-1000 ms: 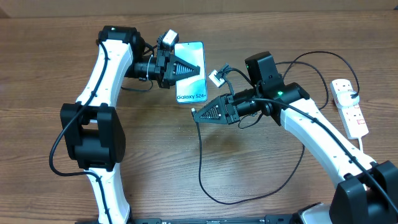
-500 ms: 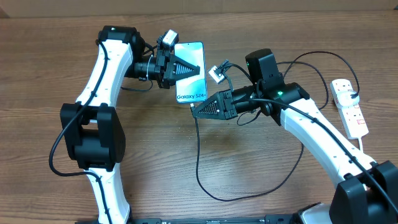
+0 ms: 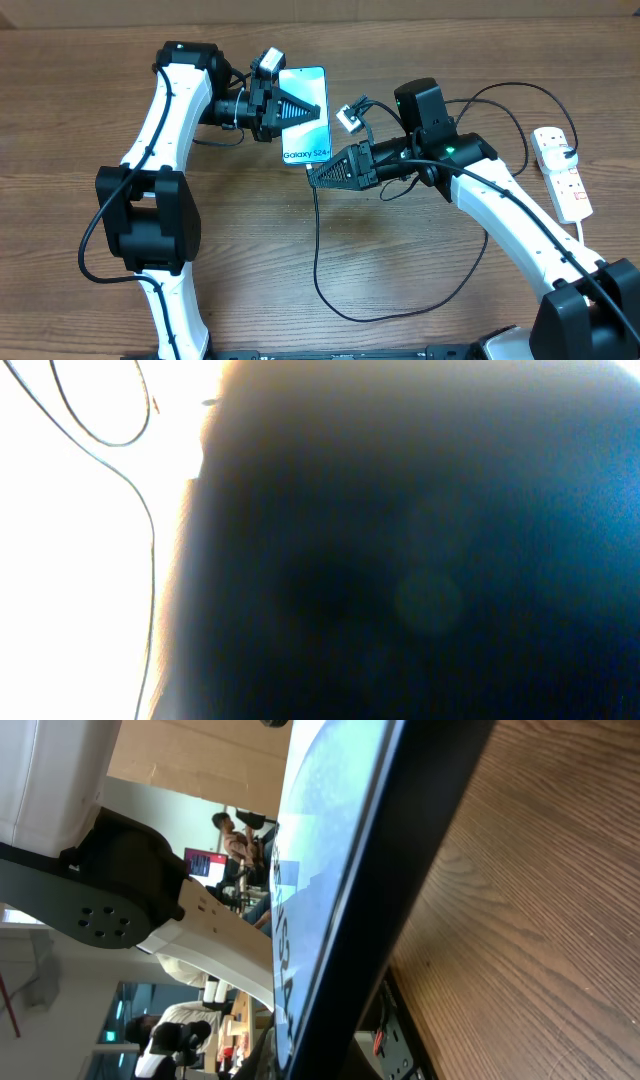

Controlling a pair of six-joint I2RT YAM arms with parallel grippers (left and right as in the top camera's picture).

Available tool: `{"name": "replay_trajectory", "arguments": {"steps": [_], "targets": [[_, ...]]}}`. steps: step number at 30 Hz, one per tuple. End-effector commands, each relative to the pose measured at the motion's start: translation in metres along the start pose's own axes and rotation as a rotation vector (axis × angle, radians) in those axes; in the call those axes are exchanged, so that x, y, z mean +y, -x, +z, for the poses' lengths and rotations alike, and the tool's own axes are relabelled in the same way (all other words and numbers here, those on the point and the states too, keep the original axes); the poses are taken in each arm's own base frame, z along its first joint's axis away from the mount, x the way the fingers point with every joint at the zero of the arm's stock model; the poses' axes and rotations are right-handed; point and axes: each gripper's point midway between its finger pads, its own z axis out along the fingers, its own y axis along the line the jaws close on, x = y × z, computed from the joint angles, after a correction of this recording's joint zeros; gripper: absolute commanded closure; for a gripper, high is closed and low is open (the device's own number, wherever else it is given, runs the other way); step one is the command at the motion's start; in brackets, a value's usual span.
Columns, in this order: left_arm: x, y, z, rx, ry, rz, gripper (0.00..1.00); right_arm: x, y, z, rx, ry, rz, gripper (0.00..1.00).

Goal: Plug charger to phone and switch on socket
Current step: 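Align the plug with the phone's bottom port using the right gripper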

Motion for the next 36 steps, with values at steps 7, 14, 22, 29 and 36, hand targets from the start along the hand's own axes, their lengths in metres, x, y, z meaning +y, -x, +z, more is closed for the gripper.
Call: {"name": "replay_trajectory", "arguments": {"steps": [7,14,22,29,36], "targets": [[-0.0208,0.0006,-0.0002,-0.019,-0.043,0.045,0.96,0.004,0.0003,-0.0013,-0.001,0.011,-0.003,0.96],[-0.0202,0.0021,-0.0002,-0.02,-0.042,0.088,0.96,0.0091,-0.0021,-0.0014,0.013,0.041,-0.004,0.96],[-0.02,0.0022,0.0,-0.02,-0.042,0.095,0.96,0.0091,-0.0021,-0.0014,0.013,0.041,-0.004,0.96],[-0.0201,0.0021,0.0,-0.02,-0.042,0.113,0.96,0.0074,-0.0008,-0.0014,0.008,0.03,0.018,0.96],[-0.0204,0.0016,0.0,-0.02,-0.042,0.108,0.96,0.0076,-0.0002,-0.0014,0.006,0.03,0.017,0.96]]}}
